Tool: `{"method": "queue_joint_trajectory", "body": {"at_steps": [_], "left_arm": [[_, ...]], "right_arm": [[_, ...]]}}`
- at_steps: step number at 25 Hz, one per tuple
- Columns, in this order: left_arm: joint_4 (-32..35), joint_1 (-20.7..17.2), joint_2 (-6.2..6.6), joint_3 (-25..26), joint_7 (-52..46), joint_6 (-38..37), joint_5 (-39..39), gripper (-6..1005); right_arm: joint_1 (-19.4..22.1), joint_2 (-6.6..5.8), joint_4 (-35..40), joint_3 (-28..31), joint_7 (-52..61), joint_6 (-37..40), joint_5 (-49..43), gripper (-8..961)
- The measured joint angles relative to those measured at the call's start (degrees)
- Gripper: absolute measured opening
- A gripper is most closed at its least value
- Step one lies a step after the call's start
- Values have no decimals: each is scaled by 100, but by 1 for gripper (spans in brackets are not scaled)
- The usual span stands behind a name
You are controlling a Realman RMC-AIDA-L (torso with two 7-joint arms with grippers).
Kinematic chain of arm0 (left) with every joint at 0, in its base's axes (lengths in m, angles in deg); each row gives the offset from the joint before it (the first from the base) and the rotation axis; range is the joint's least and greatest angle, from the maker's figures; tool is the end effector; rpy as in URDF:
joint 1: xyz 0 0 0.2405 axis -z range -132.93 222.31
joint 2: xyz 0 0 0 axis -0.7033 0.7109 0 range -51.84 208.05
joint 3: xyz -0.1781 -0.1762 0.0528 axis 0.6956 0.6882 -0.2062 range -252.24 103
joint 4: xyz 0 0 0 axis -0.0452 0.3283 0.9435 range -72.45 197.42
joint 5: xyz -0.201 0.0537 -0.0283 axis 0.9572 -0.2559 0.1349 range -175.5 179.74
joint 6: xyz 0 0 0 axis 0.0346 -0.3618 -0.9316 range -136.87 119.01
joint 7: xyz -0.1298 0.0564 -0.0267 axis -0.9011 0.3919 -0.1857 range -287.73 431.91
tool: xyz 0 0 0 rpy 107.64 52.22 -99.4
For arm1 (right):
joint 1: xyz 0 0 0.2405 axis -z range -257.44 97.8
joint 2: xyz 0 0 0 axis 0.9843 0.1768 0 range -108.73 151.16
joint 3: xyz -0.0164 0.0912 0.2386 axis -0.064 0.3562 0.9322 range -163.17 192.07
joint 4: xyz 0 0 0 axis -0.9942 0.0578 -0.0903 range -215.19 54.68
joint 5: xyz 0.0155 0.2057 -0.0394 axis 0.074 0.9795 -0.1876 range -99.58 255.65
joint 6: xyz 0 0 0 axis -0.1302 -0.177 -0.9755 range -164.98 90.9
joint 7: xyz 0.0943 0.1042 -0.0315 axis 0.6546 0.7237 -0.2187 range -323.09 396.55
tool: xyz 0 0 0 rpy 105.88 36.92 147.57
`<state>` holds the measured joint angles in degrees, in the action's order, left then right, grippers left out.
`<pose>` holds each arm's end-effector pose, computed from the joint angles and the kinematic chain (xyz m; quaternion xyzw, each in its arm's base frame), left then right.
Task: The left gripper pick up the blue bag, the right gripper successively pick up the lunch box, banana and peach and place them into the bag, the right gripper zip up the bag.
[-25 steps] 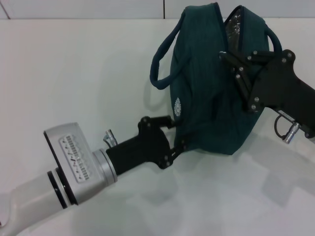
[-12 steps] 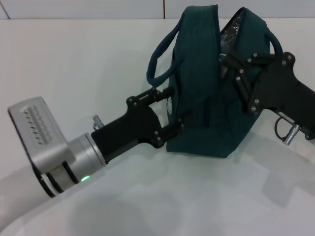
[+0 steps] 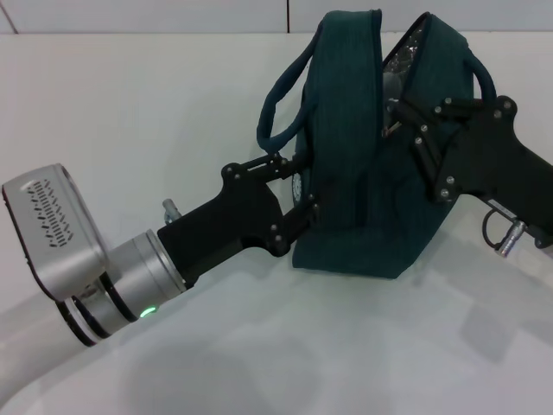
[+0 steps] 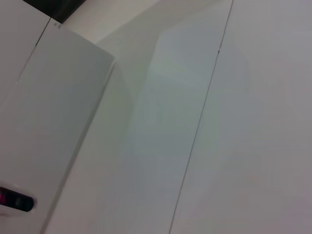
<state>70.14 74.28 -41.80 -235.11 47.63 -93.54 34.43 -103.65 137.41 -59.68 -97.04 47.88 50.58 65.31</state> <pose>-0.2372 0.2753 -0.0898 -0.8683 -0.1004 -0.4152 0.2521 0.2198 0.2953 -0.0345 -0.8180 -0.0899 0.4403 0.3590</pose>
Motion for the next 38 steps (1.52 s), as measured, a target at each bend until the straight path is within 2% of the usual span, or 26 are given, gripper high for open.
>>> {"method": "queue_joint_trajectory", "body": {"at_steps": [5, 11, 14, 19, 24, 31, 38], "left_arm": [[7, 50, -6, 0, 10, 84, 4, 304], [-31, 98, -4, 7, 65, 85, 4, 83], [-52, 94, 7, 75, 132, 81, 6, 75], [-173, -13, 0, 463, 328, 100, 14, 63], [-251, -59, 14, 695, 348, 109, 14, 56], [-429, -22, 13, 816, 355, 163, 22, 55], [-485, -70, 2, 819, 487, 174, 27, 56]], "right_arm": [[8, -1, -1, -101, 9, 0, 55, 12], [12, 0, 5, -195, 10, -2, 66, 13], [11, 0, 30, -252, 28, -4, 71, 13], [-3, 0, 41, -341, 335, -22, 215, 13], [-83, -1, 129, -426, 873, -377, 403, 13], [-115, 0, 316, -710, 1004, -633, 965, 14], [-33, 0, 250, -754, 1008, -663, 1619, 13]]}}
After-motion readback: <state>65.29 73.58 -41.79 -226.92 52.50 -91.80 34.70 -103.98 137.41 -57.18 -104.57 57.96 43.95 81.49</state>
